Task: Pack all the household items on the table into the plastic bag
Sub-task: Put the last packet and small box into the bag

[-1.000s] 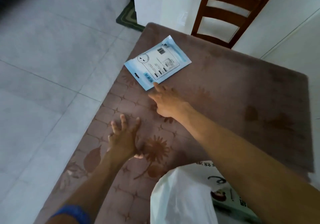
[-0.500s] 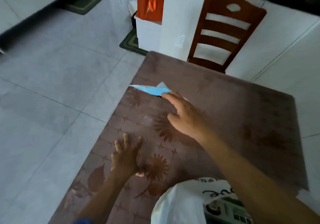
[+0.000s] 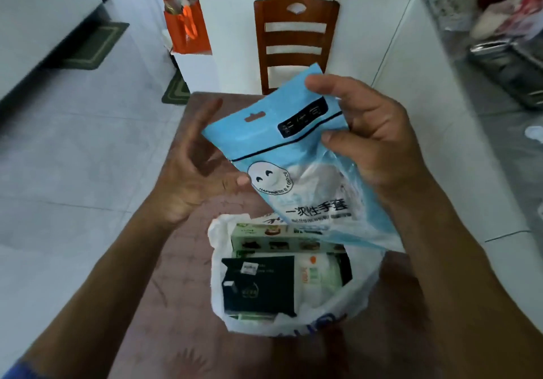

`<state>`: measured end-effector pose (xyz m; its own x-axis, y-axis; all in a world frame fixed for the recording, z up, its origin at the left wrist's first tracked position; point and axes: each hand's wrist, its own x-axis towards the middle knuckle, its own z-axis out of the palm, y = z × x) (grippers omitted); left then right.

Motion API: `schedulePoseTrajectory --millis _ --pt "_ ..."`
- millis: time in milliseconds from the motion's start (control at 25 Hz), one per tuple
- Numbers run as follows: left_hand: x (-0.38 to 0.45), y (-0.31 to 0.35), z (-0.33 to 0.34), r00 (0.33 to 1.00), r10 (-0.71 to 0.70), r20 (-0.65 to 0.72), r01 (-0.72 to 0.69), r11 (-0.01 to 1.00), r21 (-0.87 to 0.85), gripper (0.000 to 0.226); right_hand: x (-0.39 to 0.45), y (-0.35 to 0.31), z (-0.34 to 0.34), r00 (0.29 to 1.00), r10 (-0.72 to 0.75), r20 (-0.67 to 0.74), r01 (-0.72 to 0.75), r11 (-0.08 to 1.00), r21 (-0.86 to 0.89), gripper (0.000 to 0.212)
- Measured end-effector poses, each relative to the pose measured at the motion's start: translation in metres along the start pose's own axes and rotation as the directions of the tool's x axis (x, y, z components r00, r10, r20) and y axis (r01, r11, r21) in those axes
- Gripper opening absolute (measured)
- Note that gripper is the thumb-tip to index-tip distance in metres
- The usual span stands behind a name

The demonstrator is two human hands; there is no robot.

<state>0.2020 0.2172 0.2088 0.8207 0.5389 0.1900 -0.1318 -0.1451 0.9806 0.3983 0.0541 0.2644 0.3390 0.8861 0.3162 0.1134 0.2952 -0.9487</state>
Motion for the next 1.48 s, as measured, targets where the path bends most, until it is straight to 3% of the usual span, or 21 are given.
schedulePoseTrajectory --millis 120,200,240,320,360,440,520,560,600,680,720,800,840,920,1000,1040,1080,1240,1360,1400,1480 --pt "-0.001 0.035 0.047 0.997 -0.075 -0.011 0.073 0.990 -0.120 0.073 -0.011 -0.025 -0.019 0.996 -0.051 0.070 0.043 0.993 0.105 0.061" --pt "-0.012 0.038 0.069 0.970 -0.136 -0.202 0.128 0.990 -0.050 0.038 -0.019 -0.022 -0.032 0.999 0.043 -0.004 -0.043 0.999 0.008 0.057" --pt "-0.020 0.034 0.073 0.934 -0.127 -0.334 0.136 0.991 0.001 0.026 -0.027 -0.013 -0.038 0.984 0.134 -0.113 -0.145 0.985 -0.098 0.055" --pt "-0.042 0.024 0.072 0.819 -0.070 -0.569 0.112 0.993 0.040 0.015 -0.058 0.018 -0.047 0.888 0.295 -0.353 -0.412 0.851 -0.326 0.056" --pt "-0.054 0.020 0.070 0.741 -0.064 -0.669 0.102 0.995 0.018 0.012 -0.079 0.035 -0.048 0.857 0.375 -0.354 -0.502 0.765 -0.404 0.059" --pt "-0.075 0.014 0.066 0.576 -0.070 -0.814 0.104 0.995 -0.012 0.012 -0.114 0.065 -0.038 0.771 0.606 -0.196 -0.594 0.573 -0.565 0.070" --pt "-0.088 0.010 0.062 0.440 -0.075 -0.895 0.121 0.992 -0.023 0.016 -0.136 0.087 -0.025 0.676 0.727 -0.120 -0.556 0.395 -0.731 0.073" --pt "-0.093 0.009 0.057 0.397 -0.091 -0.913 0.113 0.992 -0.049 0.017 -0.139 0.089 -0.022 0.679 0.721 -0.136 -0.552 0.380 -0.742 0.061" --pt "-0.098 0.009 0.053 0.382 -0.119 -0.916 0.085 0.992 -0.094 0.017 -0.138 0.087 -0.022 0.724 0.667 -0.177 -0.582 0.452 -0.677 0.039" --pt "-0.107 0.013 0.053 0.435 -0.147 -0.888 0.019 0.988 -0.154 0.018 -0.132 0.073 -0.035 0.778 0.558 -0.288 -0.627 0.721 -0.296 0.004" --pt "-0.109 0.013 0.060 0.489 -0.126 -0.863 0.031 0.991 -0.127 0.019 -0.128 0.061 -0.045 0.788 0.513 -0.339 -0.568 0.819 -0.080 0.005" --pt "-0.107 0.005 0.084 0.604 -0.076 -0.794 0.178 0.983 0.042 0.019 -0.125 0.038 -0.060 0.829 0.476 -0.295 -0.430 0.878 0.208 0.014" --pt "-0.104 -0.001 0.098 0.625 -0.068 -0.778 0.247 0.962 0.114 0.018 -0.125 0.030 -0.061 0.849 0.468 -0.245 -0.411 0.877 0.249 0.017" --pt "-0.093 -0.012 0.123 0.561 -0.073 -0.824 0.294 0.949 0.117 0.014 -0.128 0.021 -0.055 0.869 0.466 -0.168 -0.430 0.878 0.213 0.023" --pt "-0.087 -0.019 0.137 0.464 -0.010 -0.886 0.288 0.947 0.140 0.014 -0.134 0.017 -0.052 0.861 0.480 -0.172 -0.451 0.874 0.180 0.032" --pt "-0.086 -0.024 0.141 0.452 0.026 -0.892 0.289 0.941 0.174 0.012 -0.137 0.015 -0.054 0.862 0.476 -0.176 -0.447 0.876 0.178 0.034" --pt "-0.088 -0.031 0.143 0.482 0.042 -0.875 0.292 0.934 0.205 0.011 -0.138 0.014 -0.057 0.866 0.468 -0.175 -0.439 0.880 0.182 0.034" --pt "-0.102 -0.059 0.150 0.822 -0.189 -0.538 0.393 0.872 0.293 0.018 -0.138 0.014 -0.060 0.860 0.484 -0.160 -0.469 0.874 0.126 0.020" --pt "-0.106 -0.066 0.145 0.889 -0.342 -0.306 0.455 0.740 0.495 0.025 -0.136 0.014 -0.063 0.810 0.555 -0.191 -0.578 0.810 -0.099 0.015" --pt "-0.106 -0.065 0.143 0.905 -0.328 -0.272 0.426 0.702 0.570 0.030 -0.137 0.014 -0.066 0.778 0.580 -0.241 -0.628 0.728 -0.275 0.018" --pt "-0.104 -0.065 0.137 0.919 -0.338 -0.205 0.381 0.623 0.683 0.052 -0.140 0.017 -0.069 0.751 0.502 -0.430 -0.634 0.366 -0.681 0.025"
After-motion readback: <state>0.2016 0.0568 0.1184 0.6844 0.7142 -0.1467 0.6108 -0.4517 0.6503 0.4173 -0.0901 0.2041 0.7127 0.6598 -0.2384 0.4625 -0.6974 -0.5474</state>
